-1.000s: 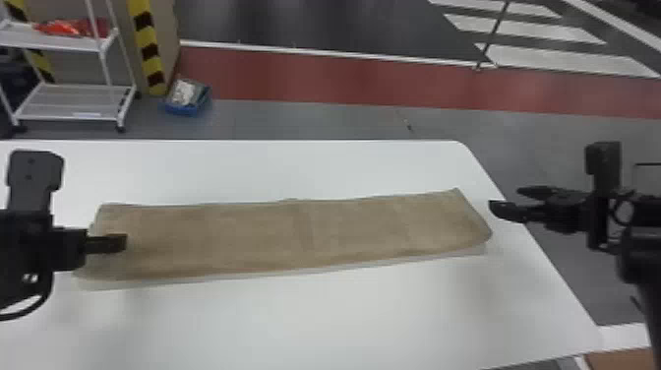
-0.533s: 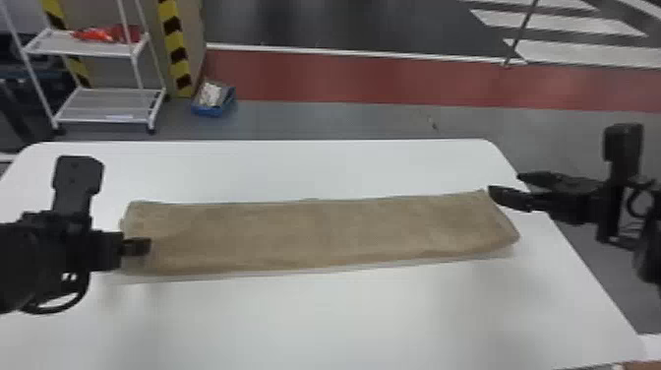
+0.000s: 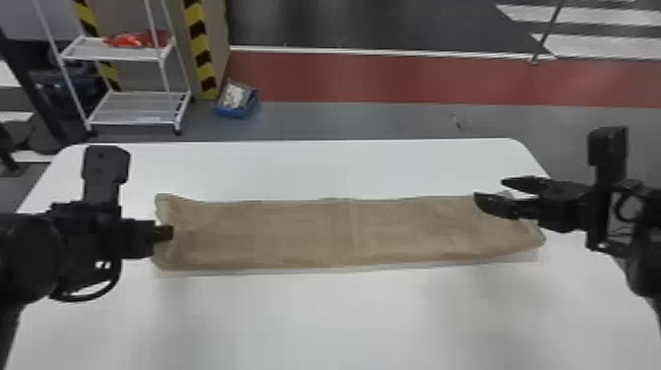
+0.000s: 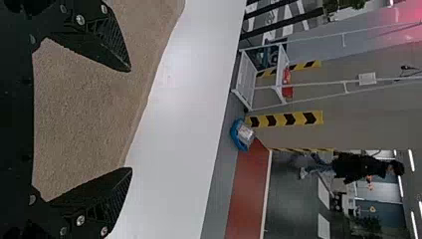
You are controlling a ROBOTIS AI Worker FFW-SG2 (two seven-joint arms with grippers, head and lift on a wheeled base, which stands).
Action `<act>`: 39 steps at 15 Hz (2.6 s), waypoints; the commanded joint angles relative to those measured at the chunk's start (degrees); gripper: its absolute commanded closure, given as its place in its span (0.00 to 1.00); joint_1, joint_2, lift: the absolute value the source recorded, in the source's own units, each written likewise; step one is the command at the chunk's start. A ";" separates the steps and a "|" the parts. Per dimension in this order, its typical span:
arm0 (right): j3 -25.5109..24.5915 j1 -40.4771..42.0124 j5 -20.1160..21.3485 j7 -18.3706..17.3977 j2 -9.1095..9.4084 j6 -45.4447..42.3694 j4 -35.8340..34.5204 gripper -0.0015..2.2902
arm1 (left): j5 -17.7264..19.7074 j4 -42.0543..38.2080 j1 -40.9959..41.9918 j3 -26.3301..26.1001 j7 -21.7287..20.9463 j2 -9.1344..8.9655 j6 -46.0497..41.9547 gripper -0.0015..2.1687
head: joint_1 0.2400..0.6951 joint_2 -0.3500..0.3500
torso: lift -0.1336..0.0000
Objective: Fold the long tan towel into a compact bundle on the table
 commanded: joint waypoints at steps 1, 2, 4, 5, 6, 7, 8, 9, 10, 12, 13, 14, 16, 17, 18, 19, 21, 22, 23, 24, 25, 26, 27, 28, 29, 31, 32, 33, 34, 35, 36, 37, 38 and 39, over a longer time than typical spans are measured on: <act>3.89 -0.36 0.06 -1.35 1.64 -0.85 0.01 0.13 | 8.08 -1.20 -1.74 3.09 0.51 -0.39 4.17 0.79 | 1.00 0.45 | 0.07; 5.74 -0.80 0.15 -2.23 2.34 -1.37 0.98 0.15 | 12.56 -1.11 -2.62 4.58 0.86 -0.57 4.35 0.79 | 1.00 0.46 | 0.07; 9.87 -3.00 0.06 -2.49 4.01 -4.89 6.34 0.41 | 23.64 -0.41 -6.23 6.08 1.91 -0.57 7.34 0.79 | 1.00 0.48 | 0.07; 11.19 -3.88 -0.11 -2.49 4.98 -6.47 8.89 0.62 | 28.21 -0.14 -7.54 6.69 3.85 -0.83 7.34 0.79 | 1.00 0.49 | 0.07; 12.77 -4.58 -0.29 -2.49 6.12 -9.46 11.35 0.74 | 33.74 0.47 -9.04 7.22 4.90 -1.44 7.34 0.79 | 1.00 0.49 | 0.07; 14.00 -5.02 -0.29 -2.49 7.09 -11.22 13.28 0.75 | 38.40 1.44 -10.44 8.10 5.69 -2.06 7.34 0.79 | 1.00 0.50 | 0.07; 15.41 -5.02 -0.38 -3.20 8.05 -13.33 15.04 0.75 | 42.62 2.84 -12.47 8.10 6.75 -2.50 7.16 0.79 | 1.00 0.51 | 0.07; 16.20 -5.02 -0.55 -3.64 8.67 -14.73 16.01 0.75 | 43.32 4.08 -13.87 7.92 8.24 -3.29 7.16 0.79 | 1.00 0.51 | 0.07; 16.90 -5.02 -1.17 -3.73 9.28 -15.08 17.24 0.75 | 43.15 4.78 -15.37 7.66 9.21 -3.91 7.16 0.79 | 1.00 0.52 | 0.07; 19.63 -4.40 -1.17 -4.52 10.25 -15.26 17.94 0.75 | 45.61 5.75 -16.16 8.10 9.47 -3.91 7.16 0.79 | 1.00 0.53 | 0.07; 21.21 -3.96 -1.34 -5.75 10.43 -15.26 17.94 0.75 | 47.81 5.66 -16.25 8.54 9.82 -3.55 7.34 0.79 | 1.00 0.54 | 0.07; 22.53 -3.79 -1.43 -6.89 11.04 -15.79 18.20 0.75 | 50.79 5.66 -16.60 8.80 10.18 -3.03 7.16 0.79 | 1.00 0.55 | 0.07; 24.72 -4.05 -1.43 -7.94 13.33 -16.14 19.08 0.75 | 52.55 5.57 -17.12 9.59 10.79 -2.32 7.34 0.79 | 1.00 0.59 | 0.07; 25.60 -4.49 -1.43 -8.38 14.12 -16.49 19.96 0.75 | 53.61 5.48 -17.12 9.95 10.97 -1.97 7.34 0.79 | 1.00 0.61 | 0.07; 26.31 -4.84 -1.52 -8.73 15.08 -16.84 20.84 0.75 | 54.49 5.31 -17.30 10.03 11.32 -1.53 7.34 0.79 | 1.00 0.63 | 0.07; 27.01 -5.20 -1.61 -9.00 15.49 -17.37 21.63 0.75 | 54.84 5.31 -17.83 10.03 11.76 -1.44 7.34 0.79 | 1.00 0.65 | 0.07; 29.56 -5.81 -1.87 -10.49 15.49 -17.37 22.16 0.75 | 56.68 5.48 -18.35 10.12 11.76 -1.09 7.34 0.79 | 1.00 0.70 | 0.07; 29.73 -6.43 -2.13 -10.84 15.49 -17.37 22.60 0.75 | 57.30 5.48 -18.44 10.12 11.76 -1.09 7.34 0.79 | 1.00 0.71 | 0.07; 29.91 -7.04 -2.31 -10.84 15.49 -17.37 23.30 0.75 | 57.47 5.48 -18.44 10.12 11.76 -1.09 7.16 0.79 | 0.99 0.72 | 0.07; 30.61 -7.74 -3.10 -10.84 15.49 -17.37 24.09 0.75 | 57.74 5.57 -18.44 10.12 11.58 -1.09 7.34 0.79 | 0.98 0.73 | 0.07; 31.32 -8.36 -4.95 -10.76 15.49 -17.37 24.53 0.75 | 58.09 5.57 -18.35 10.21 11.41 -1.09 7.16 0.79 | 0.98 0.73 | 0.07; 32.11 -8.45 -6.88 -10.67 15.49 -17.55 24.53 0.75 | 58.18 5.66 -18.35 10.21 11.32 -1.09 7.16 0.79 | 0.98 0.73 | 0.07; 32.19 -8.36 -9.08 -10.32 15.49 -18.95 24.44 0.75 | 58.18 5.66 -18.44 10.03 11.23 -0.92 7.16 0.79 | 0.97 0.74 | 0.07; 31.75 -7.92 -10.57 -9.97 15.49 -19.65 24.09 0.75 | 58.18 5.66 -18.35 9.95 11.05 -0.83 7.16 0.79 | 0.96 0.74 | 0.07; 31.05 -6.78 -10.66 -10.05 15.49 -19.65 23.12 0.75 | 58.09 5.66 -18.27 9.86 11.05 -0.74 7.16 0.79 | 0.96 0.75 | 0.07; 27.89 -3.26 -10.66 -9.97 15.49 -18.25 16.62 0.64 | 57.56 5.66 -17.74 9.59 10.79 -0.83 7.16 0.79 | 0.94 0.76 | 0.07; 26.04 -1.68 -10.66 -9.79 15.49 -17.55 13.63 0.51 | 57.03 5.66 -17.30 9.42 10.70 -0.83 6.98 0.79 | 0.94 0.76 | 0.07; 24.02 -0.01 -10.75 -9.70 13.41 -17.55 10.64 0.28 | 56.42 5.75 -17.12 9.16 10.35 -1.09 6.81 0.79 | 0.94 0.75 | 0.07; 21.91 1.22 -10.75 -9.79 11.57 -17.72 8.27 0.06 | 55.28 6.80 -17.04 8.45 9.21 -1.53 6.63 0.79 | 0.94 0.74 | 0.07; 19.71 2.28 -10.75 -11.02 9.90 -16.31 6.51 0.01 | 55.10 7.94 -16.86 7.84 8.94 -2.24 6.63 0.79 | 0.94 0.71 | 0.07; 16.90 4.12 -10.66 -15.15 8.05 -10.34 2.56 0.01 | 55.10 8.29 -15.89 7.31 8.86 -3.29 6.46 0.79 | 0.93 0.68 | 0.07; 13.39 6.93 -10.75 -19.11 6.38 -7.70 -1.66 0.01 | 54.75 7.94 -14.58 6.69 9.30 -4.17 5.93 0.79 | 0.95 0.58 | 0.07; 10.75 8.16 -10.75 -20.95 4.71 -3.13 -5.09 0.01 | 53.69 7.59 -13.34 5.99 9.56 -5.40 5.23 0.79 | 0.96 0.53 | 0.07; 7.23 10.36 -11.45 -24.99 3.48 -3.66 -6.76 0.01 | 51.67 7.15 -12.47 4.58 10.00 -6.63 3.64 0.79 | 0.98 0.46 | 0.07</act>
